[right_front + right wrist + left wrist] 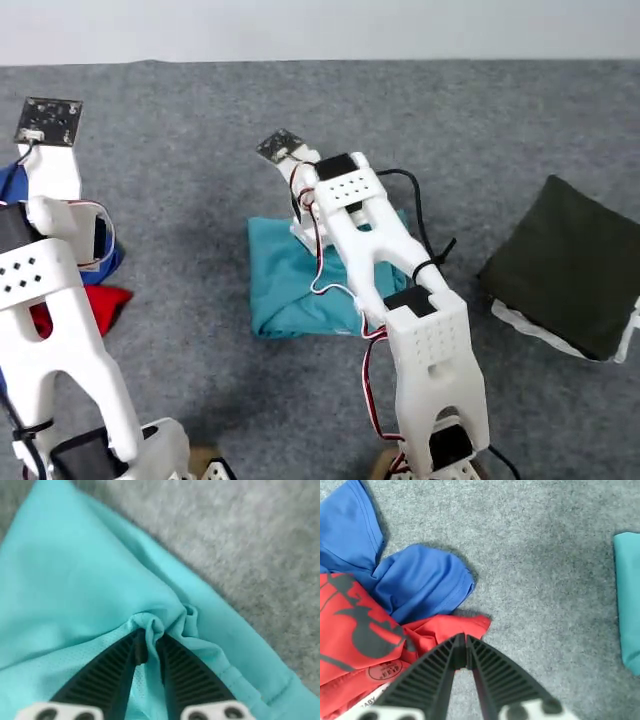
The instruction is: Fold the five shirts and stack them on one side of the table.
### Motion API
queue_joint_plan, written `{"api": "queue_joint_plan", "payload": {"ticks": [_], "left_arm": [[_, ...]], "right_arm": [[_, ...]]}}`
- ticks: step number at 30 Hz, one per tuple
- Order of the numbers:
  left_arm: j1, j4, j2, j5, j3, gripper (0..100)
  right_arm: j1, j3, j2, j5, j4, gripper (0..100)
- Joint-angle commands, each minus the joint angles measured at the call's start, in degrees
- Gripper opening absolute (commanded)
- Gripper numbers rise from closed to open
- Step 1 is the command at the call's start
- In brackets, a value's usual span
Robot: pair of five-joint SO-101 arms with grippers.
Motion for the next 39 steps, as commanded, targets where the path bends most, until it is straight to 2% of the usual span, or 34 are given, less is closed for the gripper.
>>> {"api": "queue_joint_plan", "payload": {"ticks": [1,7,12,17,30,34,39], "left_arm": [[0.09,-0.97,-1.76,-0.53,-0.31,1],[0.09,-0.97,-1.58,-0.53,-0.31,1],[0.09,-0.97,-1.58,-0.53,-0.31,1],[0.09,-0.97,-1.58,-0.53,-0.31,1],[0.09,-0.97,-1.58,-0.44,-0.31,1],[0.09,-0.97,-1.58,-0.44,-0.22,1],[0.09,-0.97,-1.49,-0.44,-0.22,1]], "right_arm": [[-0.04,-3.43,-5.58,1.41,3.03,1.0],[1.89,-3.43,-9.36,1.49,3.74,1.4],[2.24,-3.43,-10.15,1.05,4.70,13.1],[1.19,-6.33,-9.80,-2.02,8.13,14.2],[0.48,-8.09,-3.56,-2.55,8.48,13.7],[0.40,-9.32,-3.12,-1.76,8.57,1.8],[0.84,-12.48,-3.38,3.60,12.44,1.0]]}}
